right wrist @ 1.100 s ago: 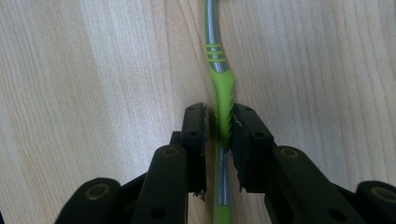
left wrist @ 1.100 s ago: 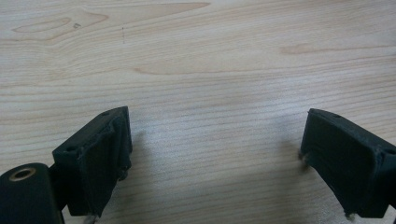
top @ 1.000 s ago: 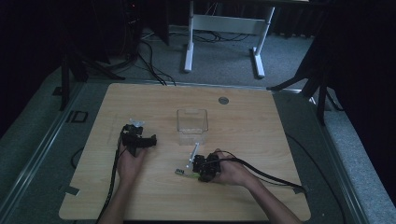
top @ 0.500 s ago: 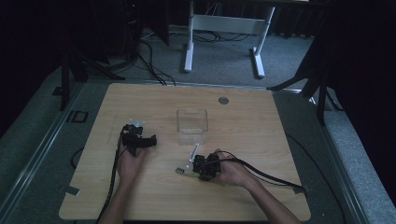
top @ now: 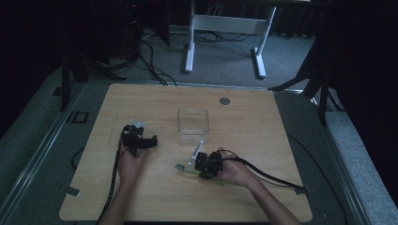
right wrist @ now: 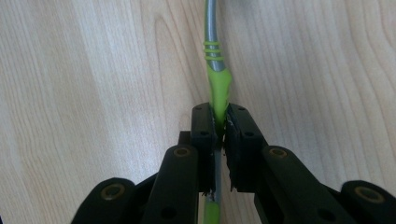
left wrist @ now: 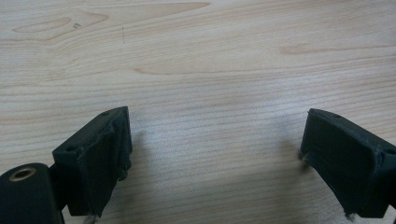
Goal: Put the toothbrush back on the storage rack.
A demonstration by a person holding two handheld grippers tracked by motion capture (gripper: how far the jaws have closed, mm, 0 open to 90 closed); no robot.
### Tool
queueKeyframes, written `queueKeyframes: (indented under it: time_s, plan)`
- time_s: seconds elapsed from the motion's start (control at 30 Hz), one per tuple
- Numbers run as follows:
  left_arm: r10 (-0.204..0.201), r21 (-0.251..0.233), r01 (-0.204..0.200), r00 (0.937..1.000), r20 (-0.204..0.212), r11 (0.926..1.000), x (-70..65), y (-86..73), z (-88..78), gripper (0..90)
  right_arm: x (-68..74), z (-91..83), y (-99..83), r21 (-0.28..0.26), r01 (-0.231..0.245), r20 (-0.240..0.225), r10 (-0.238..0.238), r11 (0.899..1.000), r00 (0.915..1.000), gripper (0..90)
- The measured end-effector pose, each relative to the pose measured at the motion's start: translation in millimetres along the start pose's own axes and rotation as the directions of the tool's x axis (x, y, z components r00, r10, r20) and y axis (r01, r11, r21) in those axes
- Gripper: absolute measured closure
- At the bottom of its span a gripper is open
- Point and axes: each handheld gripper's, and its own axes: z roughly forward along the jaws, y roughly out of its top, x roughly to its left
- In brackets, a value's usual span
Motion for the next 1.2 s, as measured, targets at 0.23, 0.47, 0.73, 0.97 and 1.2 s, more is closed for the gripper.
queueKeyframes:
  time_s: [0.23, 0.47, 0.73, 0.97, 1.2]
  plan:
    - [0.000, 0.000, 0.000, 1.0000, 0.000, 1.0000, 0.0, 0.0, 0.0, 9.3, -1.6, -3.8, 0.2, -0.035, -0.012, -0.002, 0.012, 0.999, 0.9999, 82.1]
    - [0.001, 0.000, -0.001, 1.0000, 0.000, 1.0000, 0.0, 0.0, 0.0, 9.3, -4.2, -9.2, -0.1, -0.065, -0.025, 0.000, 0.025, 0.998, 0.9997, 82.2]
    - [0.000, 0.000, 0.000, 1.0000, 0.000, 1.0000, 0.0, 0.0, 0.0, 9.3, -7.1, -15.2, -0.4, -0.093, -0.042, -0.001, 0.042, 0.995, 0.9991, 82.2]
    - [0.000, 0.000, 0.000, 1.0000, 0.000, 1.0000, 0.0, 0.0, 0.0, 9.3, -9.1, -20.0, -0.7, -0.126, -0.051, -0.003, 0.051, 0.991, 0.9987, 82.2]
    - [0.000, 0.000, 0.000, 1.0000, 0.000, 1.0000, 0.0, 0.0, 0.0, 9.3, -11.3, -25.1, -1.3, -0.150, -0.062, -0.004, 0.062, 0.987, 0.9981, 82.2]
